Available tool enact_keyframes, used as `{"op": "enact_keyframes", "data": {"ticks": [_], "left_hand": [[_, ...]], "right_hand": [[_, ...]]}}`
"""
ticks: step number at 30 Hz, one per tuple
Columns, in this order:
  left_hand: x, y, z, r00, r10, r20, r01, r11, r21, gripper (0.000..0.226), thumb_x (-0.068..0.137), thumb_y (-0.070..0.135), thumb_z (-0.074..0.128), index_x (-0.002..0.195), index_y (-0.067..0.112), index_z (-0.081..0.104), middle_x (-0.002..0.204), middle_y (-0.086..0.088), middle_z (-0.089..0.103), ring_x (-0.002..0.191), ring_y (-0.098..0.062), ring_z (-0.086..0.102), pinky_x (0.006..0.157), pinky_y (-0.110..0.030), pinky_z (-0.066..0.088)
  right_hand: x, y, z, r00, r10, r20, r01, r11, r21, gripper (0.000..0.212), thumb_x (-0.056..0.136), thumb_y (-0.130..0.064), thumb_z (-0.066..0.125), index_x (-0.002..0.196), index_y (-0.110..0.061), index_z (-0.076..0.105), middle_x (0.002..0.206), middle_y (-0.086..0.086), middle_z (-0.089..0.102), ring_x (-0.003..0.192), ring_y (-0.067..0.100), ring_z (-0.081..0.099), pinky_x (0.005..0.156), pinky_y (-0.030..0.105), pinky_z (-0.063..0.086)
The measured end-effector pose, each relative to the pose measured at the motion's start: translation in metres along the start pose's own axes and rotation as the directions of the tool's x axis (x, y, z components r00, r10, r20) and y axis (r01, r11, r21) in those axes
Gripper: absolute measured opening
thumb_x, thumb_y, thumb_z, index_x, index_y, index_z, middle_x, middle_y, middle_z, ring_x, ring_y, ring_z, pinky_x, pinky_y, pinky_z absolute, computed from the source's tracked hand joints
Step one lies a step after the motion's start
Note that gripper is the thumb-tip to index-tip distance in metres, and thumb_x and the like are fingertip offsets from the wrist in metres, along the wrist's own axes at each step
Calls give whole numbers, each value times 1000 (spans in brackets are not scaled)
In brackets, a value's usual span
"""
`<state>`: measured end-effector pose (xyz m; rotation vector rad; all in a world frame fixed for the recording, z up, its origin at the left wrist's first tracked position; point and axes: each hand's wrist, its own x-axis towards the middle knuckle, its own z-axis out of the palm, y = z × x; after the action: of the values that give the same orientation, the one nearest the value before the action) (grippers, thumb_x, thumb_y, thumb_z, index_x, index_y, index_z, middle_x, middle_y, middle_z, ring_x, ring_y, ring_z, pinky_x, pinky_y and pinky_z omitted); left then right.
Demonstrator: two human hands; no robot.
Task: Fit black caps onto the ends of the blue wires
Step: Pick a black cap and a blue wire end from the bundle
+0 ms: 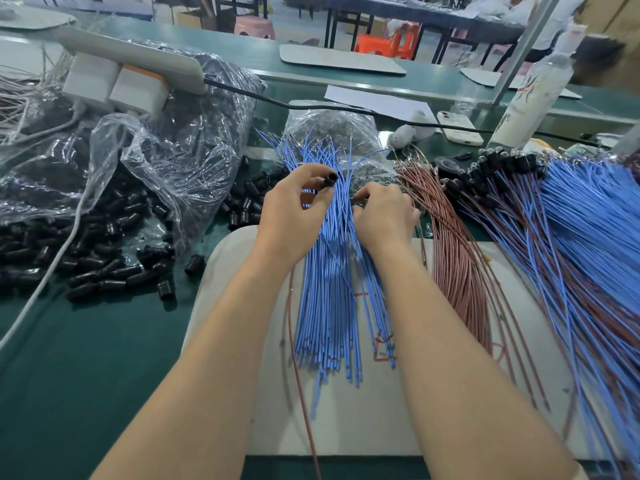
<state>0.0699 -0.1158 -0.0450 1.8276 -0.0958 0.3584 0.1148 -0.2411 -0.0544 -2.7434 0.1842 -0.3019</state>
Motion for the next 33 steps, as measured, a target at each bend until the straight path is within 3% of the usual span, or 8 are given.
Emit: {"op": "enact_keyframes", "data": {"ticks": [5, 8, 12, 15, 21, 28, 33], "left_hand": [[1, -1, -1, 1000, 4, 4, -4, 1000, -12, 17, 93, 13, 57, 99, 29, 61, 97, 5, 67, 73, -10, 58, 73, -20, 48], [1, -2, -1, 1000, 6, 8, -6, 1000, -14, 17, 93, 14, 58, 99, 30, 60, 95, 8, 66, 71, -7, 57, 71, -16, 47], [2, -2, -1, 1000, 6, 9, -5, 1000, -5, 18, 93, 14, 58, 99, 31, 60, 93, 11, 65, 69, -4, 55, 66, -11, 45], [2, -2, -1, 1000, 6, 6, -6, 1000, 5, 18, 93, 15, 58, 99, 31, 60, 94, 11, 65, 69, -5, 56, 66, -11, 45], [2, -3, 0, 1000, 12, -11, -12, 1000, 17, 16, 92, 14, 59, 104, 24, 63, 90, 13, 63, 73, -4, 57, 75, -17, 47], [2, -3, 0, 999, 24, -21, -23, 999, 43, 17, 91, 13, 59, 105, 21, 64, 89, 15, 63, 74, -3, 58, 71, -10, 44], [2, -4, 0, 999, 27, -23, -27, 999, 32, 17, 91, 11, 58, 103, 23, 64, 90, 10, 65, 78, -5, 61, 76, -16, 48]], "right_hand": [[5, 8, -12, 995, 45, 91, -56, 991, 125, 27, 89, -11, 51, 107, -22, 69, 118, 3, 63, 108, 26, 56, 99, 41, 41], [4, 17, -16, 996, 74, 44, -82, 965, 248, 32, 87, -3, 46, 105, -18, 68, 114, 5, 66, 104, 25, 59, 96, 44, 46], [3, 21, -16, 997, 65, -33, -53, 956, 289, 34, 87, -1, 44, 108, -15, 66, 112, 6, 66, 106, 24, 58, 96, 41, 46], [4, 21, -14, 999, 38, -19, -32, 960, 278, 32, 88, -4, 46, 108, -18, 66, 110, 4, 67, 106, 24, 59, 96, 43, 46], [11, 10, -8, 994, 4, 105, -15, 995, 103, 27, 87, -29, 60, 114, -32, 63, 115, -5, 66, 119, 25, 49, 101, 40, 35], [15, 2, 0, 998, 0, 68, -1, 1000, 22, 26, 90, -31, 59, 116, -34, 63, 122, -3, 62, 121, 26, 46, 101, 42, 31], [9, 1, -2, 999, 4, -38, -1, 998, 69, 17, 95, -29, 54, 104, -23, 67, 109, 0, 66, 113, 26, 51, 98, 41, 32]]}}
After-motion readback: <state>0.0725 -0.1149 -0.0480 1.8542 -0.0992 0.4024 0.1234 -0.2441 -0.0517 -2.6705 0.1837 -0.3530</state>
